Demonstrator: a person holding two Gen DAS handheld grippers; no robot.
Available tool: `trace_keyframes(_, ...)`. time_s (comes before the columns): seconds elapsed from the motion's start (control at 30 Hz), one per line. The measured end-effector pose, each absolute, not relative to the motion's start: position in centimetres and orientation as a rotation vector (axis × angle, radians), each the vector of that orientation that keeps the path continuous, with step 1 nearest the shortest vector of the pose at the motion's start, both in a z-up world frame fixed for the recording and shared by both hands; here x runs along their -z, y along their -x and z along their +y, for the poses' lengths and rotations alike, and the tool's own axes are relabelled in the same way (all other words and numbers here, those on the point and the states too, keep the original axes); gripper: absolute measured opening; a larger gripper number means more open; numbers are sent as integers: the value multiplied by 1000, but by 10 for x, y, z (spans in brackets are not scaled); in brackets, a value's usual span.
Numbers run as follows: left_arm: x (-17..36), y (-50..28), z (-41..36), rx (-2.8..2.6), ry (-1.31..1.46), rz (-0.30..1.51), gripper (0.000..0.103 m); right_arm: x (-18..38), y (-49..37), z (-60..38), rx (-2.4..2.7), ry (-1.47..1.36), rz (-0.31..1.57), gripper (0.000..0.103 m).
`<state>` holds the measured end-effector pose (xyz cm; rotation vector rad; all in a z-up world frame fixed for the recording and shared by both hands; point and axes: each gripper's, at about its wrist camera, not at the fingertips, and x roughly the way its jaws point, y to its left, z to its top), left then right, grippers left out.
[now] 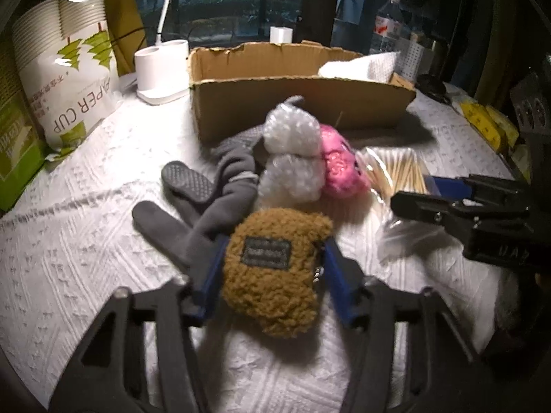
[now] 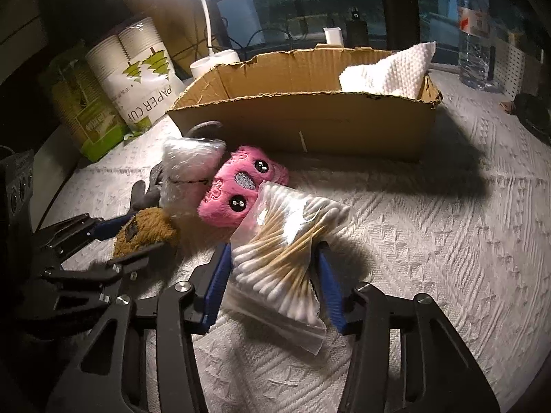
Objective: Organize soft objects
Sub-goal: 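Grasp the cotton swab bag with the right tool while the left tool grasps the brown fuzzy pouch, then carry the swab bag and brown pouch over the cardboard box with both tools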
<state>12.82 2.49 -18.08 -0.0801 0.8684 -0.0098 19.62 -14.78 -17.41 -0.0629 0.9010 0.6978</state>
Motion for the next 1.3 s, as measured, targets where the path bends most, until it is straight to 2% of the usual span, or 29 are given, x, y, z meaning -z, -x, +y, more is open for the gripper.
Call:
trace_keyframes(0.1,178,-126,25,12,83,862,51,171,-193,-151,-698,68,887,50)
trace_keyframes(0.7,124,-112,15,62,131,741,50,130,-186,-173,-680,61,793,50)
trace_keyframes(1.3,87,-131,12,65,155,661,50,92,-200,-179,-706,62,708,49)
